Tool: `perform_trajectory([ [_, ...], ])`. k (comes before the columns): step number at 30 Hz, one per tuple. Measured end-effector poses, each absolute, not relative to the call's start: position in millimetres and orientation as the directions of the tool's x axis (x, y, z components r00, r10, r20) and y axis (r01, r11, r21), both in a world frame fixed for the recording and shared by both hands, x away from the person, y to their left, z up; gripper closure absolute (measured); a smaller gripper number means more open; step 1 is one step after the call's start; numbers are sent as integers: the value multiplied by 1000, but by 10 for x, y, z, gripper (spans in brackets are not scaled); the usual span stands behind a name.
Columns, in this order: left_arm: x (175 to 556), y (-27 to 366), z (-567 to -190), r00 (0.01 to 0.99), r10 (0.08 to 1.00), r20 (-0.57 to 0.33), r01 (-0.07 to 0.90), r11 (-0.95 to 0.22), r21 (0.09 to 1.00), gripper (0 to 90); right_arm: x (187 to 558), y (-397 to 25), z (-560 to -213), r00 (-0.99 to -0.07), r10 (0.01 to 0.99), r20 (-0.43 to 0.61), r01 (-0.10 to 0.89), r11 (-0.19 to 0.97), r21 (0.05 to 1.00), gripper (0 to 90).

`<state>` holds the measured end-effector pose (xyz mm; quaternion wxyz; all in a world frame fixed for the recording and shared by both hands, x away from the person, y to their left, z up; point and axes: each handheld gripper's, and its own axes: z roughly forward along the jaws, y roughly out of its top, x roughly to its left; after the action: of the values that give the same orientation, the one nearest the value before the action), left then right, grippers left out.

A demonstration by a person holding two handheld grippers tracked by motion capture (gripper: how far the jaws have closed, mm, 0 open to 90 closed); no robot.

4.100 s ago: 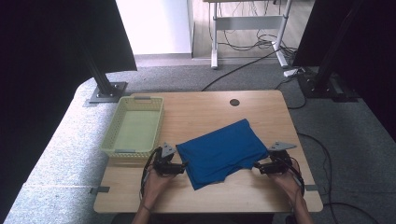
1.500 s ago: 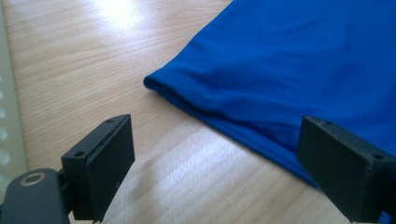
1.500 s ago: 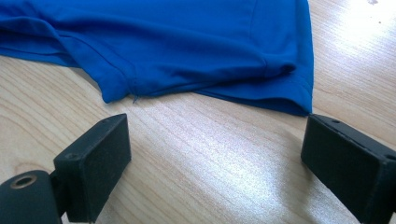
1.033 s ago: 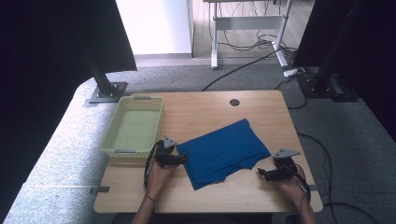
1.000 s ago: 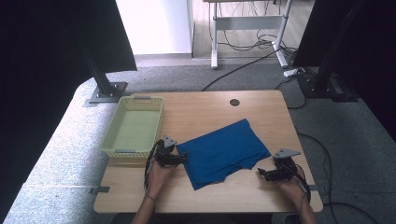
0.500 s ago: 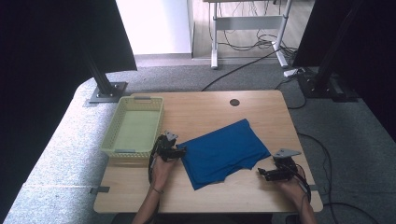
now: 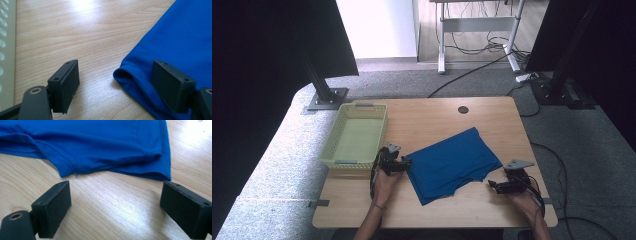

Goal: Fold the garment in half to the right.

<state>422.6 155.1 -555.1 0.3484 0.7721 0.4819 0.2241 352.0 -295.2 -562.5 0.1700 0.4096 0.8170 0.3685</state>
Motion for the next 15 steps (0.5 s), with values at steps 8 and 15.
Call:
perform_trajectory([
  [8, 4192, 1571, -5555, 438, 899, 11, 594, -298, 748, 168, 3501, -2856, -5567, -642, 767, 21, 509, 405, 759, 107],
  [15, 4193, 1575, -5557, 432, 902, 11, 601, -297, 742, 126, 3495, -2673, -5542, -695, 719, 7, 480, 456, 749, 106],
])
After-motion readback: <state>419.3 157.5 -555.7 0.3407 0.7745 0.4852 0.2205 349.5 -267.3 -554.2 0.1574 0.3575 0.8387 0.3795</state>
